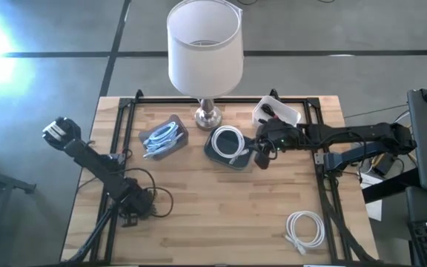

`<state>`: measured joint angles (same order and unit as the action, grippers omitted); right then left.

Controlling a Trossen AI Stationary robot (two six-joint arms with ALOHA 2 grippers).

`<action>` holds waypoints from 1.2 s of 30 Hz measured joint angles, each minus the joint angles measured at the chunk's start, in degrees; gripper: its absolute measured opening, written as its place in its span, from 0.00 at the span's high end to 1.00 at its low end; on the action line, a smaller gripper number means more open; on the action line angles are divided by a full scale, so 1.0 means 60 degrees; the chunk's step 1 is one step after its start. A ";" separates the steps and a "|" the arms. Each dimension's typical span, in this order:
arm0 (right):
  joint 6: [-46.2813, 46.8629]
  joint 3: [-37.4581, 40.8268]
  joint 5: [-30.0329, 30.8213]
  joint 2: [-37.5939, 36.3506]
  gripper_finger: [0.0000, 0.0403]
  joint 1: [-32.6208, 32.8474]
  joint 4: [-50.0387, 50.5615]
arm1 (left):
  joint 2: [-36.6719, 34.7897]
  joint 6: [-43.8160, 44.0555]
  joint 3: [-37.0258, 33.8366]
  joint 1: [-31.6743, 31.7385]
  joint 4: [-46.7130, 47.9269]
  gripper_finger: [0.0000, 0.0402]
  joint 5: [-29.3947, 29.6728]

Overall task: Pick & Place USB Port
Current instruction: Put the black charger cable into the white bin

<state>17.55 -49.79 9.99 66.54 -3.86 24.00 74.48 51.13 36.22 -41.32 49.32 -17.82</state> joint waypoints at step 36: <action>-0.2035 -0.0259 -0.2463 0.3079 0.60 0.1229 -0.4392 | 0.0029 -0.4956 0.2862 0.3430 -0.4888 0.94 0.6345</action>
<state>5.34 -51.34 -4.78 85.01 3.52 -2.35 74.65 21.40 53.39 -20.74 19.99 20.25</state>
